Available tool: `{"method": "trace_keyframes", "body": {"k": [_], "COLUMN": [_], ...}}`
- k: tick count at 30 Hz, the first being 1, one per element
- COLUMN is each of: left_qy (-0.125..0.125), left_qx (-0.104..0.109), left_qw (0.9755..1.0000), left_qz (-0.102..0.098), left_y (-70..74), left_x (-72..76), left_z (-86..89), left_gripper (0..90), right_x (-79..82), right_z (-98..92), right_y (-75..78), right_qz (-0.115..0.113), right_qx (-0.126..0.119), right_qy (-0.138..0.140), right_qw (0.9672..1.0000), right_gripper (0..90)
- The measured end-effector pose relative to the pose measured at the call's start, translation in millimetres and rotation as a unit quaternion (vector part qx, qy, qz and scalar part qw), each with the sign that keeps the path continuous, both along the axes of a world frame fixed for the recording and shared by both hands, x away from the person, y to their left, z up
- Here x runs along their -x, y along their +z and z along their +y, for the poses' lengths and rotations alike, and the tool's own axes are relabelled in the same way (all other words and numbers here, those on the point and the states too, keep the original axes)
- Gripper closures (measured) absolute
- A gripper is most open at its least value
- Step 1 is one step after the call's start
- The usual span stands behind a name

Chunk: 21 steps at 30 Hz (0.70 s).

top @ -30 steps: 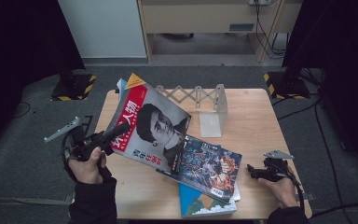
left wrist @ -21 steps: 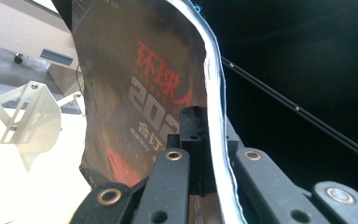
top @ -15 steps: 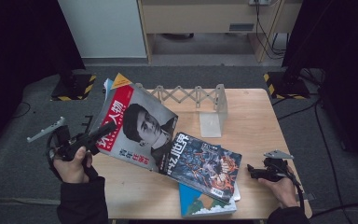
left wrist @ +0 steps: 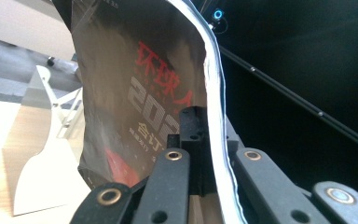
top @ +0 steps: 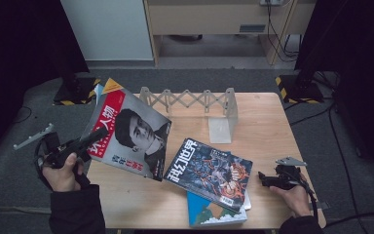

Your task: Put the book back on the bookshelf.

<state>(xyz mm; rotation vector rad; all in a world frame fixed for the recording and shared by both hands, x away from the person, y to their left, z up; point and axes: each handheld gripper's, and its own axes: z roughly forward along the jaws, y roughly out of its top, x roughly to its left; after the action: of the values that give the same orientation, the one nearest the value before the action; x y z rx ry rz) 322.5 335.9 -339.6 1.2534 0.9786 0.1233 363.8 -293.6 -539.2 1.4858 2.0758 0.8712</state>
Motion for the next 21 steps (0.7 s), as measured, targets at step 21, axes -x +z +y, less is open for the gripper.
{"method": "trace_keyframes", "body": {"k": [21], "left_qy": [0.041], "left_qx": [-0.046], "left_qw": [0.9979], "left_qz": [0.020], "left_y": [-5.9], "left_x": [-24.6], "left_z": [1.6], "left_gripper": [86.5], "right_x": [-0.1], "right_z": [0.5], "right_y": [-0.1], "right_qz": [0.001], "right_qx": [-0.001], "right_qy": [0.000], "right_qw": [1.0000], "right_gripper": [3.0]}}
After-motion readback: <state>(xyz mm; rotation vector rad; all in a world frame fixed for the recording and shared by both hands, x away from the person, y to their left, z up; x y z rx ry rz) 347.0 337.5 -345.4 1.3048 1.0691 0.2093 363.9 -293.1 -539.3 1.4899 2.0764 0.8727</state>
